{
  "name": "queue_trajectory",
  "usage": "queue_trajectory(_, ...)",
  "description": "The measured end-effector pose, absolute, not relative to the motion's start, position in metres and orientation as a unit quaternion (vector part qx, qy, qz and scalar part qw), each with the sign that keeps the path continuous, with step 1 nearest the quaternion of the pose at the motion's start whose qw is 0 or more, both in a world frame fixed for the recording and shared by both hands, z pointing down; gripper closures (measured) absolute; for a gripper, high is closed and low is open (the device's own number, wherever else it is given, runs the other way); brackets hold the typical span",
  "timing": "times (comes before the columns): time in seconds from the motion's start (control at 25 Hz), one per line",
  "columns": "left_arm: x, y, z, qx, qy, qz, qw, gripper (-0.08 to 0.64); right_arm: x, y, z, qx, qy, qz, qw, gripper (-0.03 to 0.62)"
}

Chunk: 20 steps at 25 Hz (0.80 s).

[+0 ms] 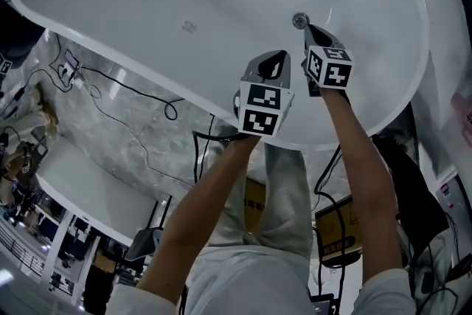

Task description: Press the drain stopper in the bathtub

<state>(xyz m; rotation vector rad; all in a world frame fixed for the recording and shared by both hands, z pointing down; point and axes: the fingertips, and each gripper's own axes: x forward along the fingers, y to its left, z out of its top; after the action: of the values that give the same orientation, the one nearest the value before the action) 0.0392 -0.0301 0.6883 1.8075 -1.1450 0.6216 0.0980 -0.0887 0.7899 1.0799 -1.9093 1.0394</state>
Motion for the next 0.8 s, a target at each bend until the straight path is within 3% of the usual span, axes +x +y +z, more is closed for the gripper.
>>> queue_trajectory(0.8, 0.049, -0.011, 0.468, 0.771, -0.46, 0.22, 0.381, 0.555, 0.117, -0.064, 0.537, 0.435, -0.775, 0.36, 0.285, 0.592)
